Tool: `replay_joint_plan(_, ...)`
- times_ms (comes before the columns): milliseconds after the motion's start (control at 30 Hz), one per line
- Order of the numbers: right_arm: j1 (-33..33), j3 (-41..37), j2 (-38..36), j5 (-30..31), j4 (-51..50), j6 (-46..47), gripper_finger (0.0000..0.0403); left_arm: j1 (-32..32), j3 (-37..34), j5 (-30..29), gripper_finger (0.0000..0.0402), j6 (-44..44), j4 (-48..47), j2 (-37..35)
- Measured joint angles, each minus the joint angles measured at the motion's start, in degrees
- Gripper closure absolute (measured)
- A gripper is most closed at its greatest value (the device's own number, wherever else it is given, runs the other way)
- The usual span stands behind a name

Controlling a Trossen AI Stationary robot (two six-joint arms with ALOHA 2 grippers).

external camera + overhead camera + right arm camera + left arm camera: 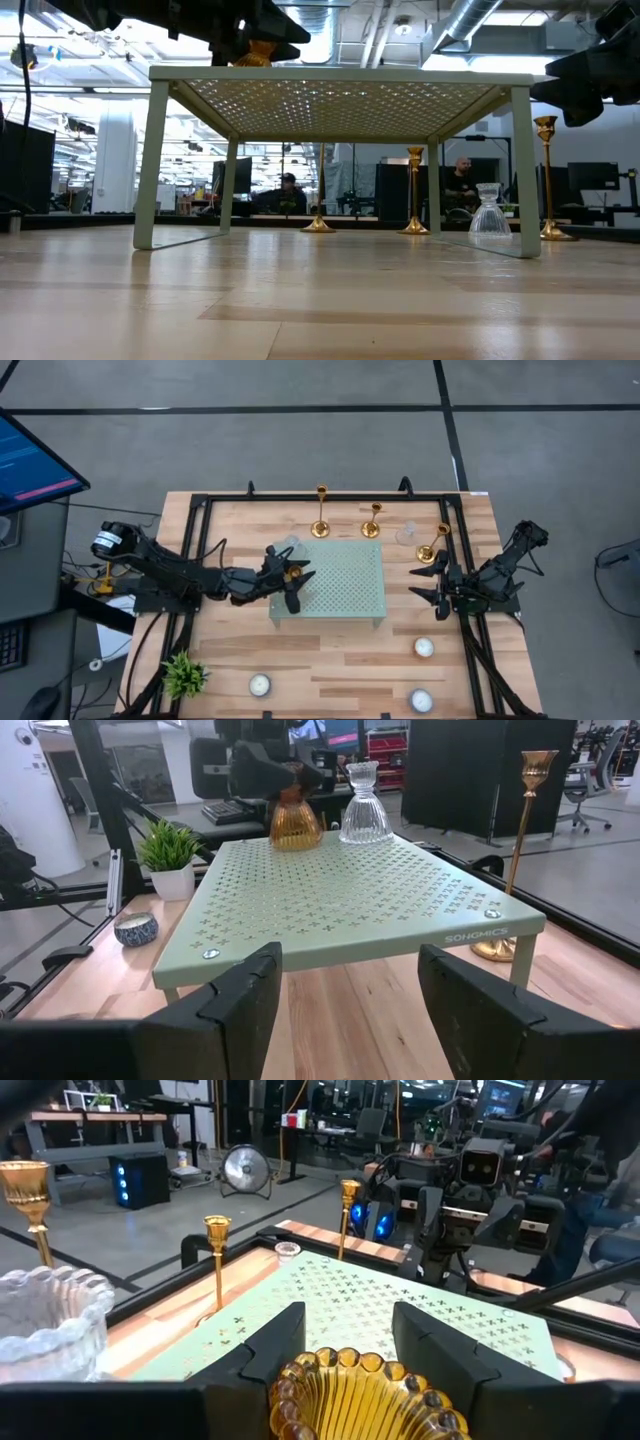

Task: Pick & Place candle stick holders
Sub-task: Put the yellow glass candle holder on the shelf

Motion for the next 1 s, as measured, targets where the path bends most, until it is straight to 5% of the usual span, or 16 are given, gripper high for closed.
replay_joint_plan(267, 0.0, 0.0, 0.0, 0.0, 0.0, 0.0, 0.0177, 0.0, 0.0, 0.2, 0.0252, 0.4, 0.0, 0.0)
replay_joint_plan(700, 0.0, 0.0, 0.0, 0.0, 0.0, 0.1, 0.0177, -0.2, -0.1, 1.9, 0.0168, 2.3, -0.1, 0.0)
replay_joint_plan(1000, 0.0, 0.0, 0.0, 0.0, 0.0, 0.1, 0.0177, -0.5, -0.1, 1.7, 0.0129, 3.5, -8.1, -6.2)
